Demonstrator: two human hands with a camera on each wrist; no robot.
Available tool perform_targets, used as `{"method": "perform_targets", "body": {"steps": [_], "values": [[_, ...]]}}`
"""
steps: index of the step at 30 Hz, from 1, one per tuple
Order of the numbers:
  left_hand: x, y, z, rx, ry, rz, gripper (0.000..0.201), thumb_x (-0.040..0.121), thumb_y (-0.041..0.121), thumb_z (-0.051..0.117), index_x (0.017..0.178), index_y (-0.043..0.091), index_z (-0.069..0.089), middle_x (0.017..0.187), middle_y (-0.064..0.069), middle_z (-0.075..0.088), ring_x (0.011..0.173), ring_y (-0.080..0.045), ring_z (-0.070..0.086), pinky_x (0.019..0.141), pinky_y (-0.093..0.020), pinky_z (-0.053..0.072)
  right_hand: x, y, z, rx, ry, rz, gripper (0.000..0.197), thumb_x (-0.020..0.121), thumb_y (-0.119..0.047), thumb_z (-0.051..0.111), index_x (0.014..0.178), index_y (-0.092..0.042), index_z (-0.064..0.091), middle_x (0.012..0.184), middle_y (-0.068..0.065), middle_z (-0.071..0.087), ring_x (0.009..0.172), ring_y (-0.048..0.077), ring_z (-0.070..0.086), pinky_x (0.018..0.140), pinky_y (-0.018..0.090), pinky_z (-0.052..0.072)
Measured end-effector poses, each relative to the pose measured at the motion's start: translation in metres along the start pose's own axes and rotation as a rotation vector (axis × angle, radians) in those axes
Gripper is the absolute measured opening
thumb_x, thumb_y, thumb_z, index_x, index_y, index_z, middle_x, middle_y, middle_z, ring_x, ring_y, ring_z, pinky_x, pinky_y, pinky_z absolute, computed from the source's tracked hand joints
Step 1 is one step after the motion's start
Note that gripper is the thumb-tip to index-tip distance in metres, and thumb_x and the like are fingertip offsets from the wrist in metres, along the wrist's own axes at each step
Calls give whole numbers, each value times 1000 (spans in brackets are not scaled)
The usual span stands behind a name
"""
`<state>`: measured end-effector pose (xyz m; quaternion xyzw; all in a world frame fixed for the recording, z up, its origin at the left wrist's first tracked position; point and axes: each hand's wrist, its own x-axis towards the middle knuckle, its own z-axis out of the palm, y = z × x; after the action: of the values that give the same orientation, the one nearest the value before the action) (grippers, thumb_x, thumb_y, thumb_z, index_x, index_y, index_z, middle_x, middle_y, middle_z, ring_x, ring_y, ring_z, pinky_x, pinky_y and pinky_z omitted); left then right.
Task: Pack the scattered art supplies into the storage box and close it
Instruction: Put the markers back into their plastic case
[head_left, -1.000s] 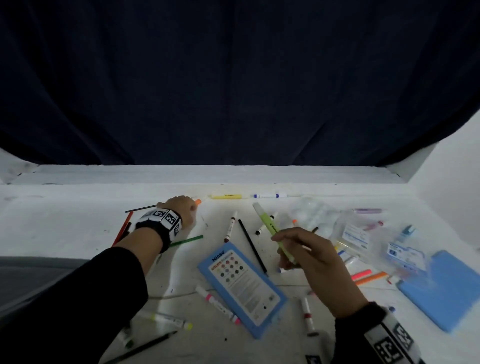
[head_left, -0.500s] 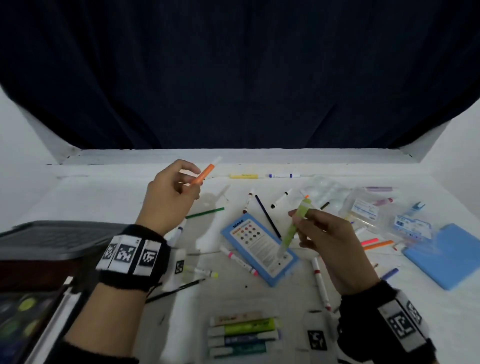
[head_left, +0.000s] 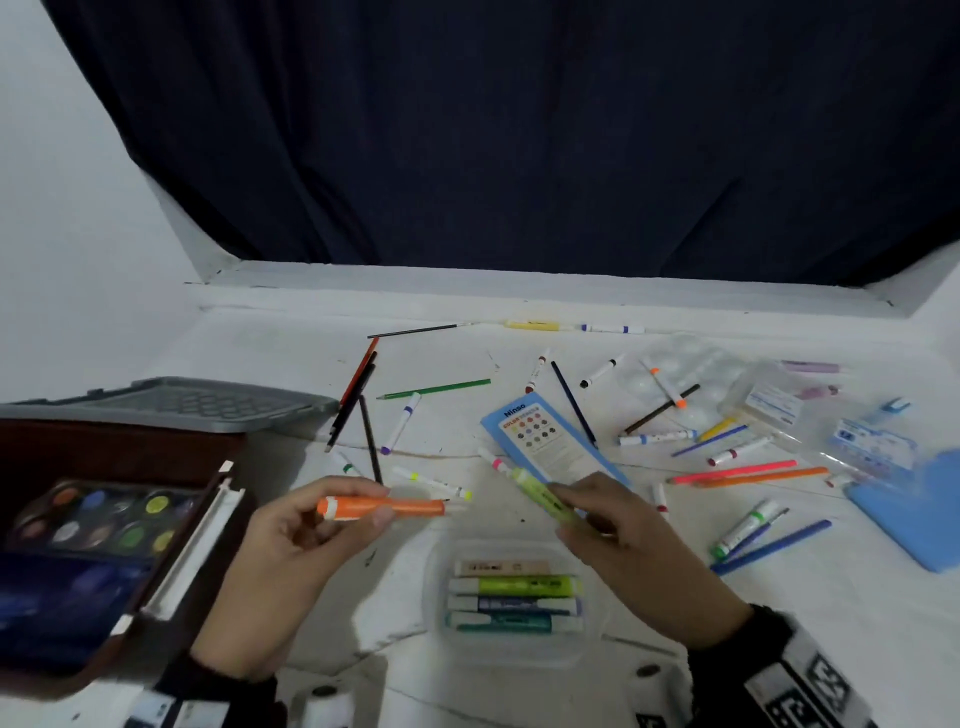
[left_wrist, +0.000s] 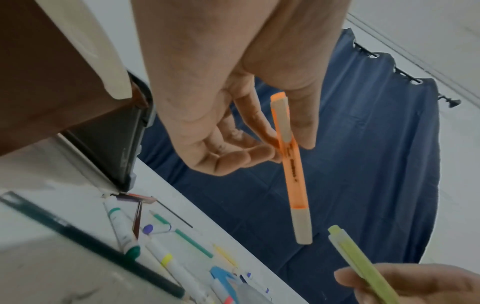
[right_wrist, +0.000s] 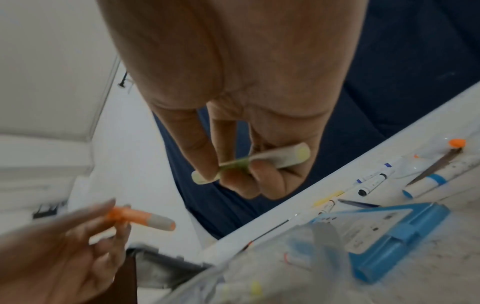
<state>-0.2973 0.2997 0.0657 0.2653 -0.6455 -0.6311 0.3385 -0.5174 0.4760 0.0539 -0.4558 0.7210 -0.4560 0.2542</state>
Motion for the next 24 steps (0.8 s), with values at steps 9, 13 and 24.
{"method": "perform_targets", "body": {"steps": [9,13,24], "values": [[-10,-11,12,-215,119,-198,20,93,36,59,86,17,60,72,-14,59,63,-24,56,61,-34,50,-8,3,22,-511,-216,-175,21,94,-30,57,114,-32,63,107,-16,64,94,3,54,81,16,41],[-17,-15,14,-93,38,-165,27,96,38,56,77,18,52,63,-17,23,55,-20,24,46,-24,25,-14,11,32,-644,-248,-201,25,97,-30,51,119,-29,62,110,-10,61,99,11,49,84,26,42],[-9,-39,-2,560,-269,104,28,97,35,56,123,42,67,89,15,60,80,-10,59,71,-20,44,-11,17,49,-796,-198,-271,22,95,-30,50,107,-27,68,100,-6,59,89,16,53,71,28,33]]}}
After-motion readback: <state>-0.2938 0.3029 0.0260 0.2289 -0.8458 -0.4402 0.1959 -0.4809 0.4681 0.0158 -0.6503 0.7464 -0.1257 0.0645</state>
